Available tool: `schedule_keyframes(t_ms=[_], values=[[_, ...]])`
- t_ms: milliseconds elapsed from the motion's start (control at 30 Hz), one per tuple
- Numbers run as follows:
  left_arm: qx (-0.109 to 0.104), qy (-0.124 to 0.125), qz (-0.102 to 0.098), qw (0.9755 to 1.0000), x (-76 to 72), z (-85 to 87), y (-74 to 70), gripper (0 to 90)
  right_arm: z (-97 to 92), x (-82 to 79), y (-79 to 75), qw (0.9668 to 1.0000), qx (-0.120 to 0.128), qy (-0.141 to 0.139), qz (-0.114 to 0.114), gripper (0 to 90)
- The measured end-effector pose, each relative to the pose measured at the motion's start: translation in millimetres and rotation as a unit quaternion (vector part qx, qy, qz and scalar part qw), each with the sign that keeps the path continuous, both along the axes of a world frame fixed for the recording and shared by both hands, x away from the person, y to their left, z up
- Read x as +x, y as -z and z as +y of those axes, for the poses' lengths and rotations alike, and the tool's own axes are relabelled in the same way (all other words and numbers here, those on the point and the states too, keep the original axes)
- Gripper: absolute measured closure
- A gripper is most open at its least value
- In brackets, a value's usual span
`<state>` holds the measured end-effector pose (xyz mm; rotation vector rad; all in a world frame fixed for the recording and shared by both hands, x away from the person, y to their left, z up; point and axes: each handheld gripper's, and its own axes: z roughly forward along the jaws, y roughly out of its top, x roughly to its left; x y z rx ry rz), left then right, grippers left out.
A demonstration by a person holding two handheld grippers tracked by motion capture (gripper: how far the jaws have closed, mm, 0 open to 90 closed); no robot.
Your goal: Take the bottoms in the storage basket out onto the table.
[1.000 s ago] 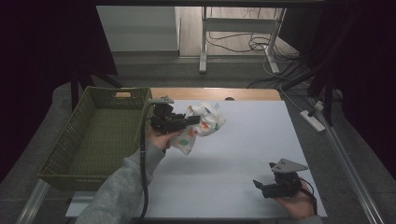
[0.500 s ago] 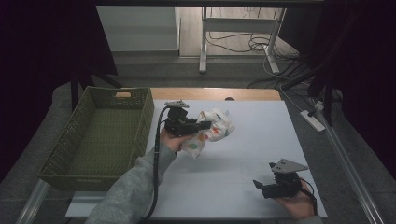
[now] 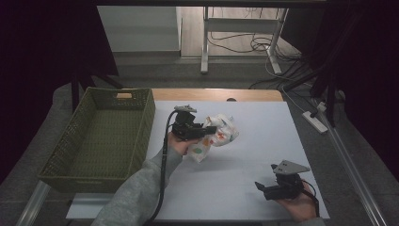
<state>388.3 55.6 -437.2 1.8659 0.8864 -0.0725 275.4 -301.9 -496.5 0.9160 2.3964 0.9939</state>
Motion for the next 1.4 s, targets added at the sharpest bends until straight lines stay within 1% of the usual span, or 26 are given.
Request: schedule_keyframes(t_ms=[267,567,900,1167,1267,1400], values=[[0.010,-0.005,0.009,0.9999,4.1,-2.1,8.6,69.3,0.2,0.1,0.1,1.0000,0.000,0.000,0.001,9.9],[0.023,-0.012,0.026,0.9993,9.8,-6.8,25.3,69.2,0.7,0.4,0.6,1.0000,-0.001,-0.001,0.003,9.9],[0.038,-0.015,0.038,0.9985,14.7,-12.8,38.9,68.8,0.5,0.3,0.7,1.0000,0.000,-0.001,0.002,9.9],[0.059,-0.009,0.042,0.9973,16.3,-20.3,49.6,68.5,0.5,0.6,1.0,1.0000,-0.001,-0.001,0.003,9.9],[0.073,-0.006,0.043,0.9964,17.5,-24.3,54.1,68.0,0.7,0.9,1.4,1.0000,-0.002,-0.003,0.004,9.9],[0.082,-0.004,0.052,0.9953,19.6,-28.7,61.9,67.7,0.7,1.0,1.6,1.0000,-0.002,-0.003,0.005,9.9]])
